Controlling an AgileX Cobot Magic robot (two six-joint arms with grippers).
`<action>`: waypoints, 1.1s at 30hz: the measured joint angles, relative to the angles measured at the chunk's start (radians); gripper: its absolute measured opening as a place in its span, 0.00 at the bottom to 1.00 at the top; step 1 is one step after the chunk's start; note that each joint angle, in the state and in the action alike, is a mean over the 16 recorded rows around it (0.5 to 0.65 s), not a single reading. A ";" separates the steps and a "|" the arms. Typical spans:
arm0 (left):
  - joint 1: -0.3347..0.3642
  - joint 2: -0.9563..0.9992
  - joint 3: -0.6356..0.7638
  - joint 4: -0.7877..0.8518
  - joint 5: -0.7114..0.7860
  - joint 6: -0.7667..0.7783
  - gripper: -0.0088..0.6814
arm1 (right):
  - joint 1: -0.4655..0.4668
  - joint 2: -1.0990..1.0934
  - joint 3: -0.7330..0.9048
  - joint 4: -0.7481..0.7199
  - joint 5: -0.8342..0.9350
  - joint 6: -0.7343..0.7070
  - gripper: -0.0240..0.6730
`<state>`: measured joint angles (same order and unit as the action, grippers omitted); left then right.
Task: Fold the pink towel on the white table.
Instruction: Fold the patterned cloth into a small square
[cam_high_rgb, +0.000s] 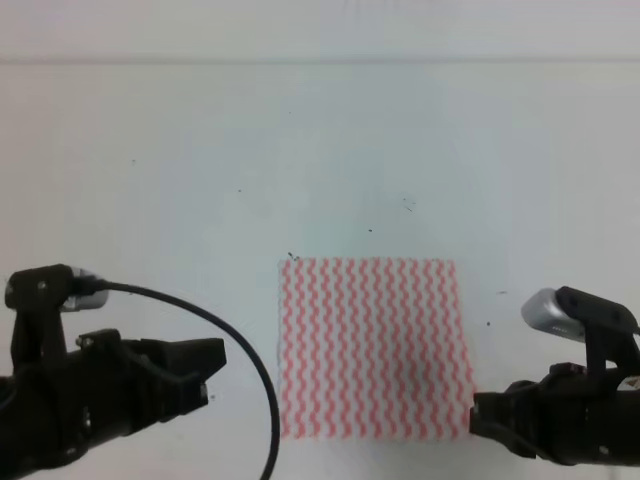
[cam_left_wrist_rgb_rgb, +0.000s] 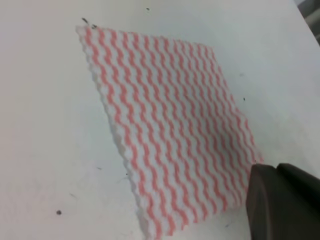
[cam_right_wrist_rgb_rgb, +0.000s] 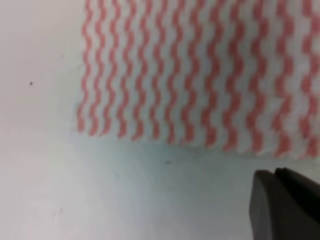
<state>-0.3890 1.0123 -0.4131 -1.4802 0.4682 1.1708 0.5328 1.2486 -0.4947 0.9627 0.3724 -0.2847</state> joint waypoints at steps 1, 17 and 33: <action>0.000 0.000 0.000 0.002 0.004 0.003 0.00 | -0.004 0.009 0.000 -0.005 -0.003 0.004 0.07; -0.001 0.000 0.000 0.018 0.010 0.023 0.00 | -0.013 0.159 -0.001 -0.013 -0.068 0.047 0.43; -0.012 -0.002 0.000 0.021 0.011 0.029 0.00 | -0.013 0.251 -0.004 0.018 -0.106 0.053 0.43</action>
<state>-0.4013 1.0105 -0.4131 -1.4588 0.4788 1.2002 0.5194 1.4995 -0.4989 0.9805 0.2668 -0.2317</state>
